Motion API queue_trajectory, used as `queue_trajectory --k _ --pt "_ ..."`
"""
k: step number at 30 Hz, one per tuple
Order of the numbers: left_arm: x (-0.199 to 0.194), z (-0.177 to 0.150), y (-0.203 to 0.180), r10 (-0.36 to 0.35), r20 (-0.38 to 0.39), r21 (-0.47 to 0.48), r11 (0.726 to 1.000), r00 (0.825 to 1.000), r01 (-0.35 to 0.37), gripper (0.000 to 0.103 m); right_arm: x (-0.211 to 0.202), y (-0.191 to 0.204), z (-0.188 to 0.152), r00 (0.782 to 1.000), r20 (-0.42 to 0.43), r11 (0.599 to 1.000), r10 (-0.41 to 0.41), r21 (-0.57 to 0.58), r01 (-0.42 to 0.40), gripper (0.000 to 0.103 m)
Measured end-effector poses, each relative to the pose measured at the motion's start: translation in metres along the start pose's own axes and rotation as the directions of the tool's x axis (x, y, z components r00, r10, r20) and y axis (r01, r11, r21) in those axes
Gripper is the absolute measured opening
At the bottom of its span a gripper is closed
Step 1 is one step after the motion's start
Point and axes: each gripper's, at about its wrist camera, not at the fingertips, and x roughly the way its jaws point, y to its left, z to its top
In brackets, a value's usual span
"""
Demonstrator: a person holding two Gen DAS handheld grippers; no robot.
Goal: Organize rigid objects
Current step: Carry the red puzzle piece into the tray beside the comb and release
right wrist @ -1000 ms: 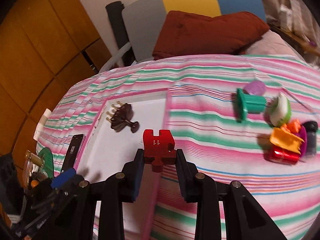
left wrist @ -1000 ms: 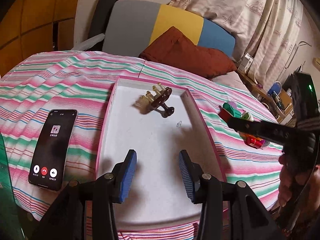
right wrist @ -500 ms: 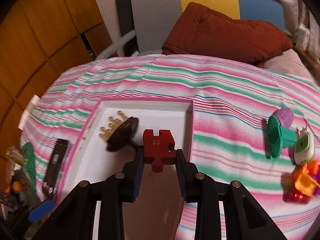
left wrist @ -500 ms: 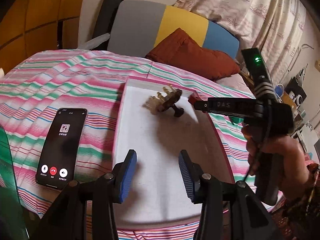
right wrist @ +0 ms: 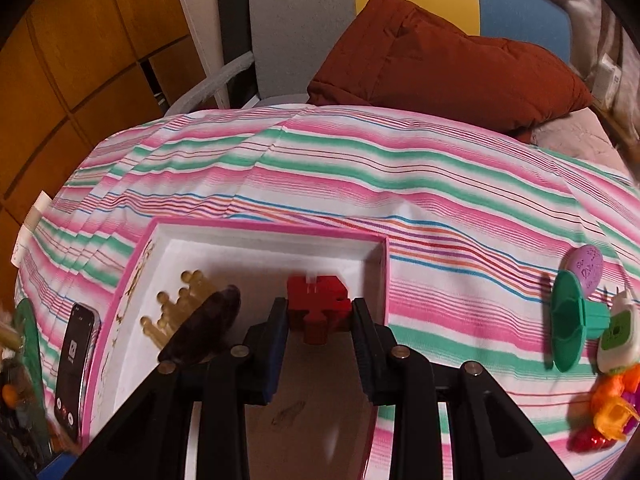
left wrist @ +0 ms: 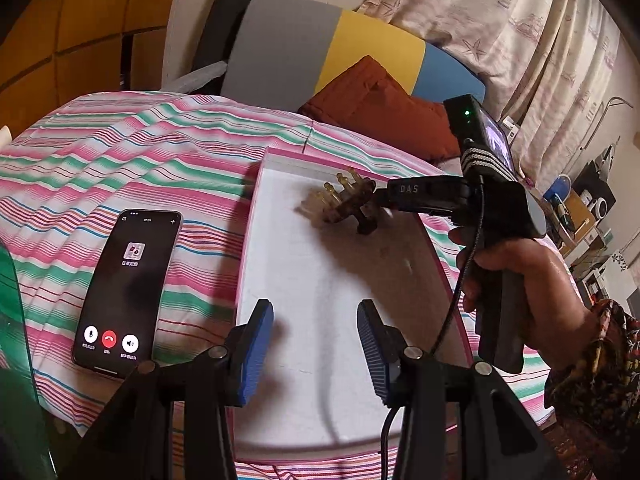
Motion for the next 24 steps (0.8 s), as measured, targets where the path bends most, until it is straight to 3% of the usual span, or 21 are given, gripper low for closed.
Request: queue_trajectory --k 9,24 --pt "0.0 -0.001 -0.001 0.008 -0.002 -0.001 1.0 1.0 -0.008 0.044 -0.032 -0.007 -0.016 0.997 0.063 0.999 0.044 0.023 -0.045 0.05" --pt "-0.006 -0.001 -0.004 0.049 0.004 0.009 0.999 0.999 -0.049 0.044 -0.062 0.017 -0.044 0.999 0.028 0.999 0.037 -0.014 -0.037 0.051"
